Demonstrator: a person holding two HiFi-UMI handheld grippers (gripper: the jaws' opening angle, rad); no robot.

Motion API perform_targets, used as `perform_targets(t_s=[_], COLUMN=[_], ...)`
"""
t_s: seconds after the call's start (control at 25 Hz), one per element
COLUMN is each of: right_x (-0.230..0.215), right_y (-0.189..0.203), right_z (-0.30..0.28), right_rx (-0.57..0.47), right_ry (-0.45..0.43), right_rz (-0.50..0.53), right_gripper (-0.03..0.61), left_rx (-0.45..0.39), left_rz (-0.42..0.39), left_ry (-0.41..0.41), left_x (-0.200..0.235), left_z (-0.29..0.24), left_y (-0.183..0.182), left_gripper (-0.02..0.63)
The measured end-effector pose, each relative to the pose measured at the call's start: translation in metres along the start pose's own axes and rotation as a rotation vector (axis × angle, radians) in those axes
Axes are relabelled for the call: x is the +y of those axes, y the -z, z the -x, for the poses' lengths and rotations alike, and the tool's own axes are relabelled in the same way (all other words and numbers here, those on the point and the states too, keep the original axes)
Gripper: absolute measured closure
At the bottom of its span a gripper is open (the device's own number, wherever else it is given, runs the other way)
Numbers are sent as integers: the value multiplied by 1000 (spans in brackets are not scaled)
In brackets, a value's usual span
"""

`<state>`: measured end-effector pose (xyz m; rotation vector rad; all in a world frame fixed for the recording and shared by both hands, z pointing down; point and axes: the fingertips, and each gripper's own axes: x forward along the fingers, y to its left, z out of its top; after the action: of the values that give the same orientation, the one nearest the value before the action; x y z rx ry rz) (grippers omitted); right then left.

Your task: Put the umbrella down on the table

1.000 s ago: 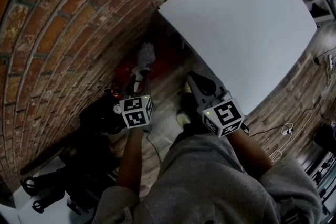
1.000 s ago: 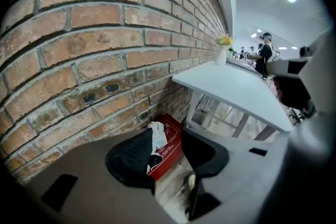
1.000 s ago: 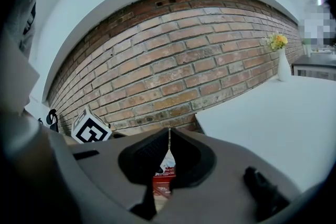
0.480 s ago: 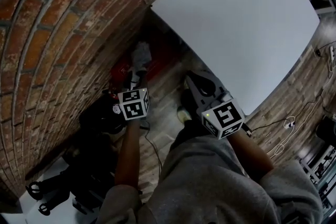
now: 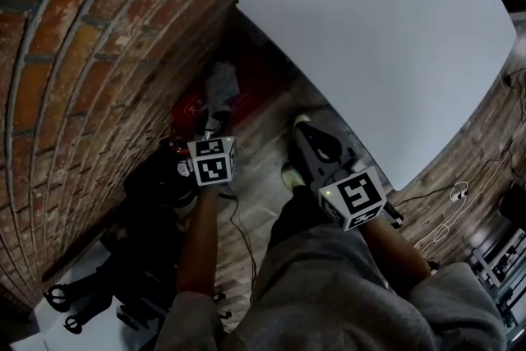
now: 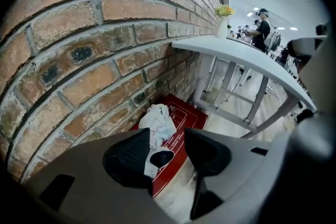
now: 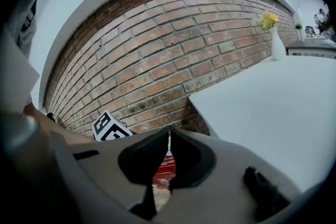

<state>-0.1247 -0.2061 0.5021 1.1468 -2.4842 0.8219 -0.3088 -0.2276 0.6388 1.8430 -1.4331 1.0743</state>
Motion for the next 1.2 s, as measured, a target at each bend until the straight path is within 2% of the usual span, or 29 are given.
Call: perform_targets(t_s=[0.36,1.08,1.2], right_x=[0,-8,-10], right_y=[3,19,20], right_z=[-8,-13,-13], right_rx=[13,64,65], right_ry=[-9,2,7], right_rz=[-15,-42,-48], right_gripper=[549,549,549], left_rx=[79,241,237], left_rz=[-37,-72,-70], left_ry=[20,26,23], left_x=[16,38,43], left_z=[-39,-100,-106], left_y=[23,51,53], left_gripper=[377,350,348])
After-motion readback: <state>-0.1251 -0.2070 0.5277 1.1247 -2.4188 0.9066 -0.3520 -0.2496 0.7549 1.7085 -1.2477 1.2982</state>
